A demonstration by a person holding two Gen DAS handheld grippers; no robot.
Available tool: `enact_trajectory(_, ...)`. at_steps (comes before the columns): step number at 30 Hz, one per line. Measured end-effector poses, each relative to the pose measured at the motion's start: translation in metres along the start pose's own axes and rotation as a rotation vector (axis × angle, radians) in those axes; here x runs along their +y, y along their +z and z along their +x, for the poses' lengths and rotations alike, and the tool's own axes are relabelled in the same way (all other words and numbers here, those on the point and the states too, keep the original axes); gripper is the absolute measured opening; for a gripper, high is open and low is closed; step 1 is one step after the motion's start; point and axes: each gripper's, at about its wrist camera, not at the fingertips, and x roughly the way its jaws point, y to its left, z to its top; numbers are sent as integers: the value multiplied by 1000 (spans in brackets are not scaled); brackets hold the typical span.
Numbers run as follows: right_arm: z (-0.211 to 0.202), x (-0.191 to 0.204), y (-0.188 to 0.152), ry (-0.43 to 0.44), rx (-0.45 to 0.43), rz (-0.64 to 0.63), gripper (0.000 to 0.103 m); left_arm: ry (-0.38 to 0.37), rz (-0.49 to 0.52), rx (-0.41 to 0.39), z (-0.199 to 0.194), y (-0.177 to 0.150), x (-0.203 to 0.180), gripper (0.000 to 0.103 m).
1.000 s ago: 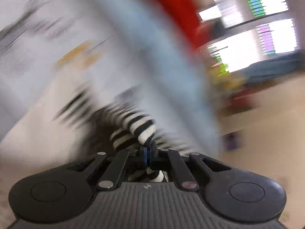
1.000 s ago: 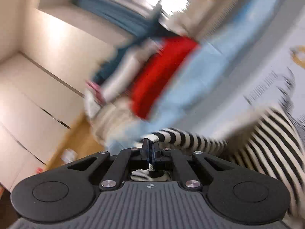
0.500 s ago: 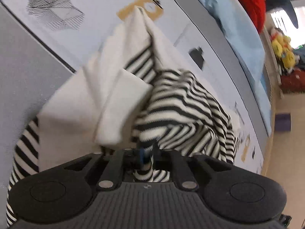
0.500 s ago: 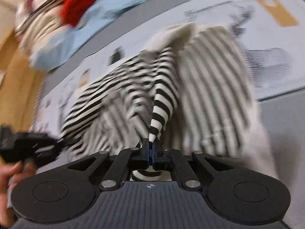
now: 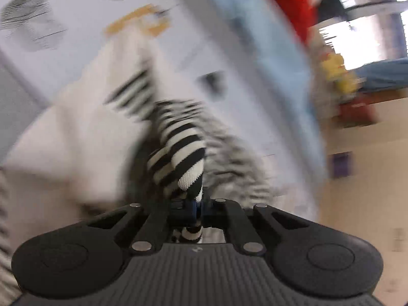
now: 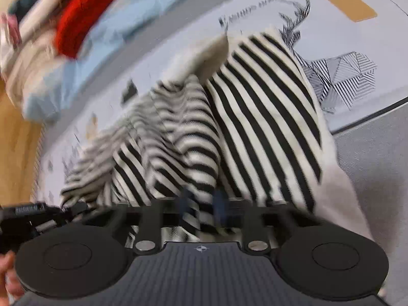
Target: Fold small clothes
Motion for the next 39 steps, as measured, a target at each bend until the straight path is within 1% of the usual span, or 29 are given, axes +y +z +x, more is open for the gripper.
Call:
enact_trajectory(2,-17,-1,4,100,-124,68,1,-139,7,-42,-12,3,-7,2)
enact_trajectory(3,-31,-1,6,179,-216,97,1,-169,15,-61,-17,5,-9,2)
enact_trajectory(4,-43,0,7,230,-286,100,1,-174,20,-71,-21,7,-8,3)
enact_trajectory(5,-54,3,8,251,-344,85,1,-148,14,-63,-21,9,-5,3)
enact_trajectory(6,-61,5,8,255,-384,70,1,-89,2,-36,-17,11,1,3)
enact_trajectory(7,-64,4,8,241,-395,66,1,15,-7,9,-11,12,9,3)
enact_trajectory(8,-63,1,8,197,-373,72,1,123,-14,46,-4,11,16,3)
enact_trajectory(9,-55,-2,9,110,-309,74,1,233,-33,77,2,9,27,3)
enact_trajectory(10,-40,-7,9,-14,-208,70,1,301,-62,91,6,8,36,7)
enact_trajectory(11,-26,-13,6,-125,-118,74,1,328,-80,105,7,8,42,10)
enact_trajectory(12,-12,-24,1,-207,-41,107,1,338,-76,108,7,9,42,13)
enact_trajectory(13,-7,-32,-3,-216,-13,148,1,346,-48,100,6,10,37,23)
enact_trajectory(14,-6,-33,-4,-205,-15,172,2,364,5,76,4,11,27,30)
enact_trajectory(15,-10,-26,-2,-200,-38,149,4,381,54,48,0,12,18,43)
enact_trajectory(16,-16,-17,1,-192,-78,107,6,400,115,10,-3,12,6,51)
enact_trajectory(18,-31,2,3,-202,-199,8,6,414,214,-47,-8,10,-12,56)
enact_trajectory(20,-41,20,0,-214,-292,-81,6,397,295,-95,-10,8,-25,56)
enact_trajectory(22,-43,31,0,-161,-326,-161,6,335,359,-122,-15,2,-33,55)
enact_trajectory(25,-34,43,-4,-49,-264,-229,6,279,471,-115,-11,-7,-51,53)
enact_trajectory(27,-21,46,-5,-3,-165,-247,6,255,454,-20,3,-9,-45,51)
enact_trajectory(28,-14,46,-10,-6,-116,-254,6,296,410,54,15,-8,-35,45)
enact_trajectory(29,-5,44,-12,-34,-62,-258,6,363,371,100,25,-8,-23,42)
enact_trajectory(31,12,35,-15,-161,39,-252,6,480,345,140,38,-7,-5,14)
enact_trajectory(32,19,28,-17,-231,76,-249,4,505,353,146,41,-6,-3,12)
enact_trajectory(33,22,22,-17,-264,90,-248,4,500,360,144,40,-5,-5,12)
enact_trajectory(35,20,22,-12,-250,81,-236,4,472,381,120,36,-5,-15,14)
enact_trajectory(37,8,28,-9,-207,21,-249,5,403,406,83,28,-5,-22,25)
enact_trajectory(38,4,30,-9,-184,-5,-254,5,376,414,79,28,-6,-25,27)
enact_trajectory(39,2,31,-6,-172,-22,-251,5,380,420,89,29,-8,-26,28)
